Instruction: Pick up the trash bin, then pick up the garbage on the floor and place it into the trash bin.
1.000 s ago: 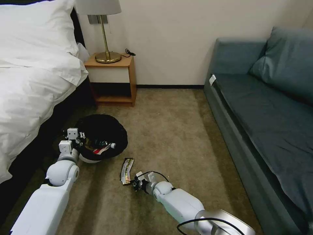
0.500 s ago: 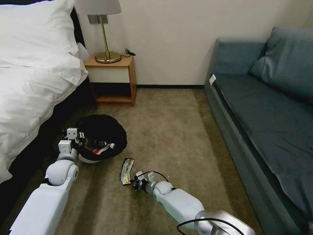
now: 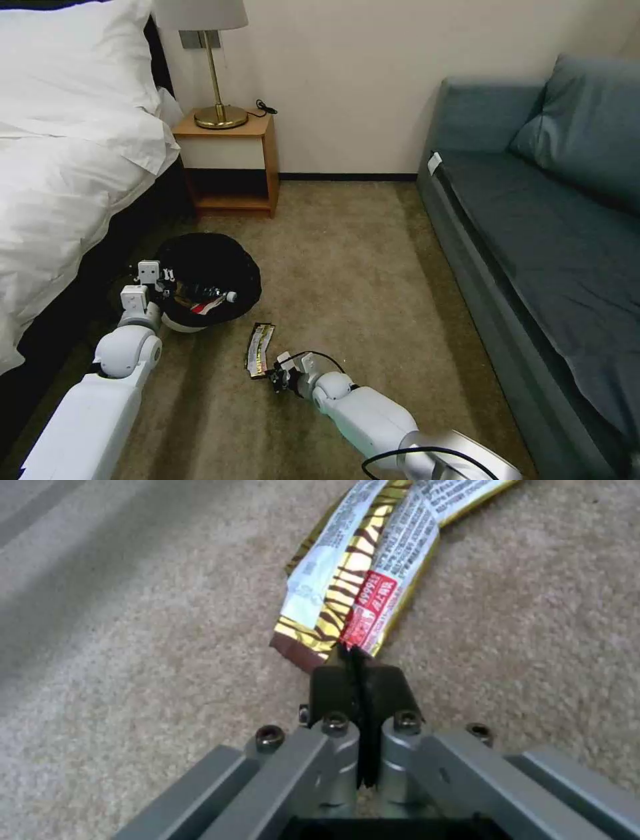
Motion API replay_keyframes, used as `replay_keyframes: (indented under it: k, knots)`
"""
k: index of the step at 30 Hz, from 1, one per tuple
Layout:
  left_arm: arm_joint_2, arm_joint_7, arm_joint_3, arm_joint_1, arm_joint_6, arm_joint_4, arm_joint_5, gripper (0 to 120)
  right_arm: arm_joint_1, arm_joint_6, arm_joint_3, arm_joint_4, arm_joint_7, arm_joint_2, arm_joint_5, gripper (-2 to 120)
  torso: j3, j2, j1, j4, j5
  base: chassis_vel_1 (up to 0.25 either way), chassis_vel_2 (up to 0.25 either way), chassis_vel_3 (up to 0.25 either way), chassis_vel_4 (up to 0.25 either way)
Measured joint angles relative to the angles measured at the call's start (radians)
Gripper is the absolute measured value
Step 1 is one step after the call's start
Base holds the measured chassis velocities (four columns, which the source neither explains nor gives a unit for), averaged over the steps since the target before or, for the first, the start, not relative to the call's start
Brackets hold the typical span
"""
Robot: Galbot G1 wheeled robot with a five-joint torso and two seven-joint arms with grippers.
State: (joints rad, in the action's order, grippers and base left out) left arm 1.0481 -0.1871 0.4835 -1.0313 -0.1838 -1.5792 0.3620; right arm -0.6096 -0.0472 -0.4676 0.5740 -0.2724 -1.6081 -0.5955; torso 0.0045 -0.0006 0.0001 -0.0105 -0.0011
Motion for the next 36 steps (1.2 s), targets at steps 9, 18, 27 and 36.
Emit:
replay_keyframes:
  k: [9, 18, 27, 36]
  knots:
    - [-0.003, -0.003, 0.007, -0.009, -0.001, -0.006, 0.002, 5, 0.009, 0.0, -0.005, 0.001, -0.001, 0.0, 0.0, 22, 0.0, 0.0, 0.0, 0.0001, 0.0, 0.0, 0.0, 0.0, 0.0]
    - [-0.002, -0.005, 0.011, -0.013, -0.002, -0.01, 0.0, 5, 0.014, -0.004, -0.012, -0.002, -0.004, 0.0, 0.004, 53, 0.0, 0.0, 0.0, 0.0001, 0.0, 0.0, 0.0, 0.0, 0.0]
    - [-0.002, -0.011, 0.014, -0.022, -0.007, -0.032, 0.003, 5, 0.023, -0.008, -0.018, -0.006, -0.008, 0.0, 0.005, 77, 0.0, 0.0, 0.0, 0.0, 0.0, 0.0, 0.0, 0.0, 0.0]
    - [-0.002, -0.012, 0.039, -0.048, -0.008, -0.047, 0.002, 5, 0.015, -0.01, -0.041, -0.009, -0.015, 0.0, 0.001, 78, 0.0, 0.0, 0.0, 0.0001, 0.0001, 0.0, 0.0, 0.0, 0.0]
